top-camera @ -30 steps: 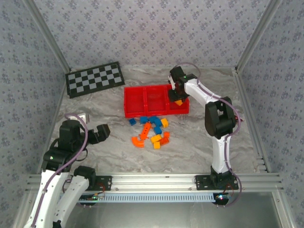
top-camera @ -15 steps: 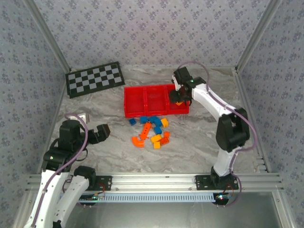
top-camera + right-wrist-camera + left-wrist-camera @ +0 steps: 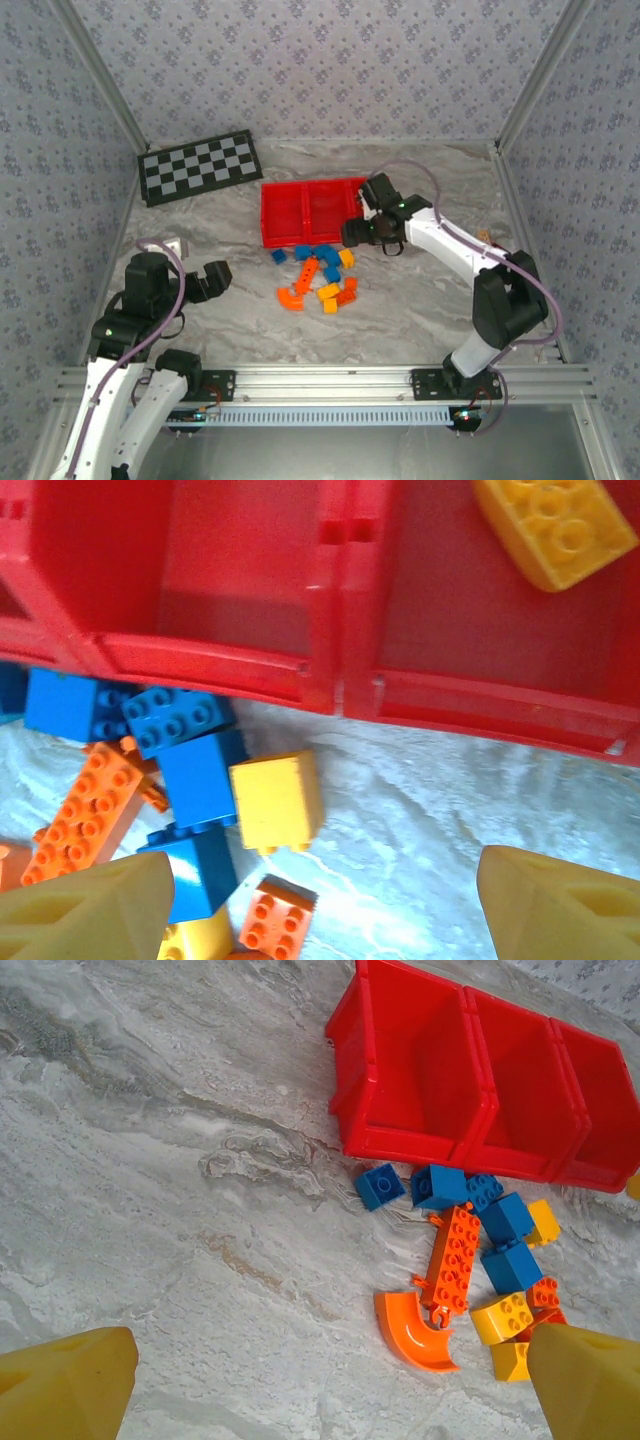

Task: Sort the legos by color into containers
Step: Pick up the lego from the center of the table.

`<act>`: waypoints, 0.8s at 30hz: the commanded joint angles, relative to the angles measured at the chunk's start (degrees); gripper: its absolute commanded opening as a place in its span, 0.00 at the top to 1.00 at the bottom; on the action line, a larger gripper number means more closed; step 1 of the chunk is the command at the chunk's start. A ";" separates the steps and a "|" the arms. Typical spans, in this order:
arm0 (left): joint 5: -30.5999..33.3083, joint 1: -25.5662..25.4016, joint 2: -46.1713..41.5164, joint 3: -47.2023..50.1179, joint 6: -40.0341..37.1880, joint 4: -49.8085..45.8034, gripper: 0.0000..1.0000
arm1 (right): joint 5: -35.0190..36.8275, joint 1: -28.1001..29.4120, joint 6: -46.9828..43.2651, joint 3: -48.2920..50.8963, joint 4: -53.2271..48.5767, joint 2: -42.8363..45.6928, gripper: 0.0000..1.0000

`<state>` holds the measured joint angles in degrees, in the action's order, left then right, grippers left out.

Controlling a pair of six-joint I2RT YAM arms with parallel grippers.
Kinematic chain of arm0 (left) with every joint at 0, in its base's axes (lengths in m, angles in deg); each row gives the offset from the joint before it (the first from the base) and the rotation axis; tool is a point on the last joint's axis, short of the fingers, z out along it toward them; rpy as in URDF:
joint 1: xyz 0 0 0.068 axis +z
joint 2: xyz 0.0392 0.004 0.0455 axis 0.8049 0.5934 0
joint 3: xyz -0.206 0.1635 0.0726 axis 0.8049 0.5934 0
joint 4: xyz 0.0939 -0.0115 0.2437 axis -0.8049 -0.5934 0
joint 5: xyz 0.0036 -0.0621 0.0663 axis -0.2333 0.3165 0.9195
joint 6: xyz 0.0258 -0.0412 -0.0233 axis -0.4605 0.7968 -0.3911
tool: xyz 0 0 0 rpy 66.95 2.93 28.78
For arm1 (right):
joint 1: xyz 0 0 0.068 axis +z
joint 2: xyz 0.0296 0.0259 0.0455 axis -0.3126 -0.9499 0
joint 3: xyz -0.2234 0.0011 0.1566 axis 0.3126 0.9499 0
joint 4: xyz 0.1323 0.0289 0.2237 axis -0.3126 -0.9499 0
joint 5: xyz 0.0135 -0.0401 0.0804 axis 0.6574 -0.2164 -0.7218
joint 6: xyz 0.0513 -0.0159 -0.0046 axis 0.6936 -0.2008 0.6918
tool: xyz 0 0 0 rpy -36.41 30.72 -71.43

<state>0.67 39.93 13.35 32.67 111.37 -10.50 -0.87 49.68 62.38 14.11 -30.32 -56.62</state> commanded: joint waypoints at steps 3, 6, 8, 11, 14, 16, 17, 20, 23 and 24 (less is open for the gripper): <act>-0.96 -0.48 -0.47 0.13 -0.33 1.47 0.00 | 2.98 3.96 -2.78 -1.58 -2.19 -6.11 0.16; -0.87 -0.47 -0.47 0.14 -0.33 1.49 0.00 | 4.42 5.00 -3.78 -2.32 -2.91 -8.31 0.17; -0.79 -0.48 -0.38 0.20 -0.33 1.49 0.00 | 5.35 5.47 -4.34 -2.88 -3.46 -9.62 0.19; -0.80 -0.48 -0.30 0.13 -0.33 1.47 0.00 | 6.78 5.98 -4.87 -3.80 -4.46 -11.43 0.23; -0.79 -0.46 -0.30 0.15 -0.33 1.47 0.00 | 7.10 6.14 -5.39 -4.27 -4.61 -12.92 0.26; -0.70 -0.48 -0.30 0.18 -0.31 1.42 0.00 | 7.51 6.34 -5.77 -4.61 -4.76 -13.72 0.29; -0.69 -0.43 -0.30 0.13 -0.31 1.44 0.00 | 7.63 6.41 -5.85 -4.78 -4.78 -13.98 0.30; -0.61 -0.50 -0.21 0.15 -0.24 1.38 0.00 | 7.67 6.56 -6.08 -5.13 -4.85 -14.64 0.33; -0.61 -0.48 -0.15 0.13 -0.24 1.38 0.00 | 7.60 6.59 -6.41 -5.46 -4.91 -15.25 0.37; -0.61 -0.48 -0.13 0.13 -0.24 1.38 0.00 | 7.56 6.59 -6.51 -5.76 -5.11 -15.58 0.39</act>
<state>0.69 39.93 13.35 32.67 111.39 -9.76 5.46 55.98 56.61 10.03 -33.29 -70.63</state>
